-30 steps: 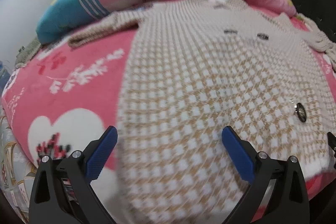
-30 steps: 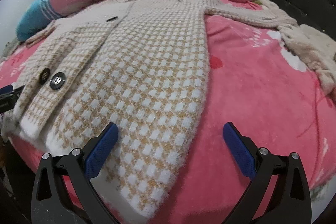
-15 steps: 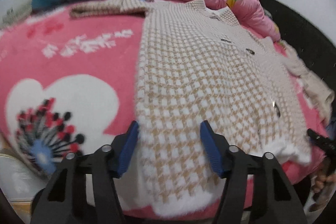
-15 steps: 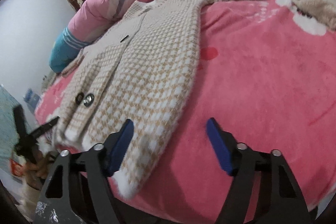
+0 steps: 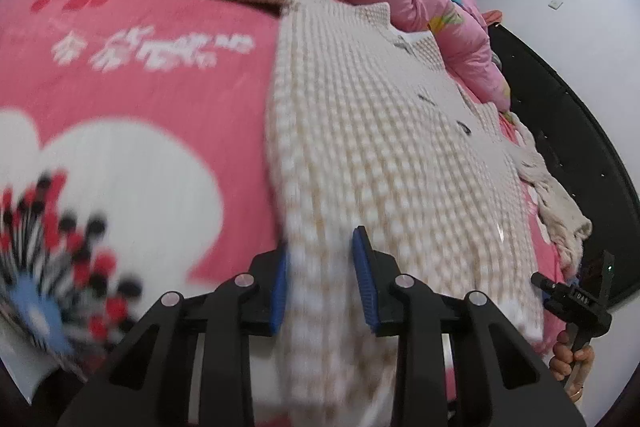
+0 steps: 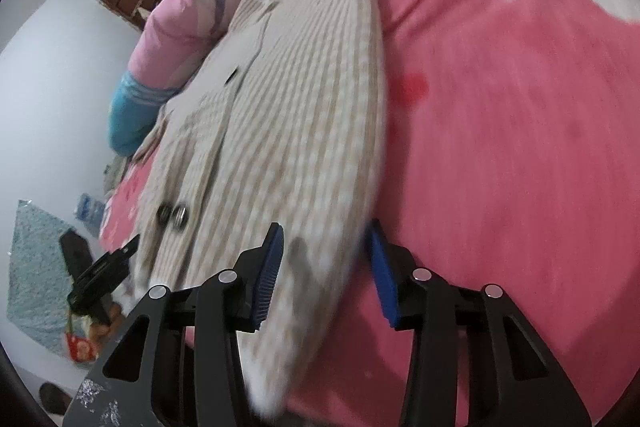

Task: Fold large clothes

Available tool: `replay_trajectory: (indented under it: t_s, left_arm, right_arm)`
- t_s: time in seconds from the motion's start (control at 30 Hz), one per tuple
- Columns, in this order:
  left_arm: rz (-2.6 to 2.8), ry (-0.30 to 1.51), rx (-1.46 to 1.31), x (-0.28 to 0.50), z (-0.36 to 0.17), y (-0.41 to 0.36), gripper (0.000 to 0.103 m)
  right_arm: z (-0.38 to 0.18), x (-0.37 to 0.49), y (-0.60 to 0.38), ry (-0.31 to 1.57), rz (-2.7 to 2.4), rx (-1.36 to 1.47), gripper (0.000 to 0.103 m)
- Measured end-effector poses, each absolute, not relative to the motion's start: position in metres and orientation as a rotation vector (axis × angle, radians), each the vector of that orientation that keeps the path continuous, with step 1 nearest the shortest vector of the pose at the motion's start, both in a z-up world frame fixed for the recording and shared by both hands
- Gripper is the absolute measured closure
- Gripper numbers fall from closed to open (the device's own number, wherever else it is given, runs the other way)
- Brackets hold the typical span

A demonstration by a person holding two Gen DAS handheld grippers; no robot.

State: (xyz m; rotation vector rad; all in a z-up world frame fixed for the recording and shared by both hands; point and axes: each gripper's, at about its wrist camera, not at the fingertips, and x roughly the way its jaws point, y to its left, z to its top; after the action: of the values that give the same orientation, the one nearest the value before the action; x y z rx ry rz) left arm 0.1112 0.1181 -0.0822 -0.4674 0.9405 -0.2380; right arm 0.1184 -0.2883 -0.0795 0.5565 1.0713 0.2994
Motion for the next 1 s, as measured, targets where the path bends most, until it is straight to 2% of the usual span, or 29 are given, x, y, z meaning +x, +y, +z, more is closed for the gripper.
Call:
replay_trajectory:
  t_s: [0.1, 0.27, 0.37, 0.43, 0.47, 0.5, 0.57, 0.7, 1.0]
  left_arm:
    - [-0.25, 0.94, -0.508, 0.106, -0.086, 0.122, 0.074]
    - [-0.203, 0.95, -0.525, 0.121, -0.091, 0.118, 0.074]
    - [-0.164, 0.933, -0.494, 0.124, -0.088, 0.112, 0.074]
    - [-0.124, 0.925, -0.453, 0.122, -0.083, 0.107, 0.079]
    - [-0.11, 0.922, -0.431, 0.122, -0.08, 0.105, 0.085]
    - [-0.093, 0.915, -0.398, 0.12, -0.074, 0.102, 0.092]
    - [-0.07, 0.875, -0.337, 0.112, -0.056, 0.097, 0.095]
    - [-0.045, 0.783, -0.251, 0.095, -0.016, 0.093, 0.096]
    - [-0.124, 0.706, -0.212, 0.023, 0.037, 0.083, 0.096]
  right_arm:
    - [-0.083, 0.109, -0.292, 1.073, 0.303, 0.609, 0.071]
    - [-0.094, 0.131, -0.29, 1.072, 0.265, 0.628, 0.088]
    - [-0.094, 0.138, -0.282, 1.052, 0.242, 0.587, 0.091]
    - [-0.088, 0.137, -0.278, 1.044, 0.225, 0.572, 0.094]
    - [-0.079, 0.135, -0.278, 1.028, 0.223, 0.577, 0.097]
    - [-0.069, 0.134, -0.277, 1.001, 0.224, 0.575, 0.098]
    - [-0.041, 0.126, -0.28, 0.922, 0.229, 0.557, 0.098]
    - [0.01, 0.116, -0.286, 0.815, 0.26, 0.532, 0.099]
    - [0.055, 0.068, -0.319, 0.718, 0.296, 0.54, 0.099]
